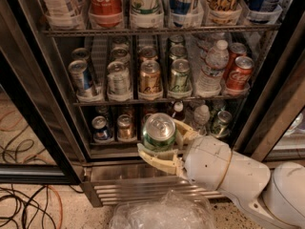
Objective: Pick green can from middle shelf of fridge
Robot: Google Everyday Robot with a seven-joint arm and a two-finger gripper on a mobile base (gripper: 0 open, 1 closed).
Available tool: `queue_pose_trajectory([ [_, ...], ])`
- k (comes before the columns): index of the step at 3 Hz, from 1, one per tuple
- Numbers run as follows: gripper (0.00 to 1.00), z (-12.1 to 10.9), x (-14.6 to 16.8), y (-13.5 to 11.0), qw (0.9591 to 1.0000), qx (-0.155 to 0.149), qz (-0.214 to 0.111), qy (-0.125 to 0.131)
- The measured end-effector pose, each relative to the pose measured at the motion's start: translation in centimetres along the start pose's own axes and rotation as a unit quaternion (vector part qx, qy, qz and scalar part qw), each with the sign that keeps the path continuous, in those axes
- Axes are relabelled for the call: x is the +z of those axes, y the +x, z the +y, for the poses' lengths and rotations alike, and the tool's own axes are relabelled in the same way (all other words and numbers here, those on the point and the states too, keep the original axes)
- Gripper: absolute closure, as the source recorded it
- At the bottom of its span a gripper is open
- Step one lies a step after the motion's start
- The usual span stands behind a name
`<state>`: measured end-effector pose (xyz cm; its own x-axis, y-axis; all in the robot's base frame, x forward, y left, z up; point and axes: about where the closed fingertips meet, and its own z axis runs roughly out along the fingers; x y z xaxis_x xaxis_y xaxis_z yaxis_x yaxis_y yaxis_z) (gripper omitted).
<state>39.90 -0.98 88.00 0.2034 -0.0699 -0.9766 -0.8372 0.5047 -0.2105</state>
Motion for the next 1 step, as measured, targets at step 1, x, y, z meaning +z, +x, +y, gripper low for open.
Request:
queue_pose_trajectory([
  [1, 1.0, 0.02, 0.0, -0.01, 1.0, 0.0, 0.0, 0.0],
])
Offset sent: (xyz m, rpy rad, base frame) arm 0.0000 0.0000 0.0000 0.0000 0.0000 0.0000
